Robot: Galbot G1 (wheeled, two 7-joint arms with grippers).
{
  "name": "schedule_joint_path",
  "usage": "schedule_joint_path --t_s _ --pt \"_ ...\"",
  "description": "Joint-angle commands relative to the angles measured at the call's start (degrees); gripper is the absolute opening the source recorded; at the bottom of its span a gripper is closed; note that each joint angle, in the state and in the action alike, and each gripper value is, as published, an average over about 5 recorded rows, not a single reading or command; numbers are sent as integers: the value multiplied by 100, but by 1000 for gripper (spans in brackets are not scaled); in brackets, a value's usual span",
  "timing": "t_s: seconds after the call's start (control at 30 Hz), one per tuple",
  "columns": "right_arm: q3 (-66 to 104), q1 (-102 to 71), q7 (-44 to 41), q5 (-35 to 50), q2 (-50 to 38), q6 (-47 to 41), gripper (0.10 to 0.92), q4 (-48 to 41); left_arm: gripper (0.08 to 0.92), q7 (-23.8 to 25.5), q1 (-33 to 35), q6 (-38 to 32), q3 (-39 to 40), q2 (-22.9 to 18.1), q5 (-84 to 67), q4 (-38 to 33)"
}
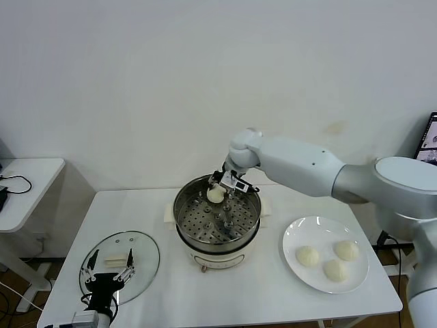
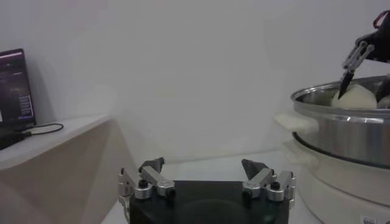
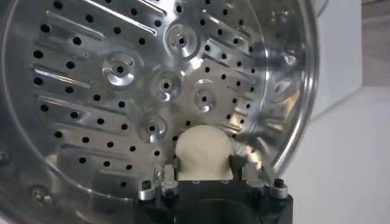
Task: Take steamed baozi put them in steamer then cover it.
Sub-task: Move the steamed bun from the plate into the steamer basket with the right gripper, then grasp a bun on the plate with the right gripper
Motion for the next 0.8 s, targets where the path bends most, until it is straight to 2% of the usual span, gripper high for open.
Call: schedule_joint_path --t_s 0.03,0.2,0.33,0.47,0.57,0.8 --pt "21 -121 131 -364 121 375 535 -280 823 -1 12 -2 -3 -7 2 7" --pt "16 -103 109 -351 153 426 565 -294 823 0 14 -1 0 -20 3 -3" --pt "13 -34 75 -178 143 417 669 -236 823 6 15 -2 10 -30 4 -14" --pt "-26 168 -107 347 -4 185 779 83 823 8 20 2 16 -33 5 -41" --pt "-97 469 -362 961 -248 -300 816 555 823 8 25 6 14 -23 4 -61" --pt "-200 1284 -1092 2285 -1244 -1991 823 1812 823 14 21 37 54 20 3 -155"
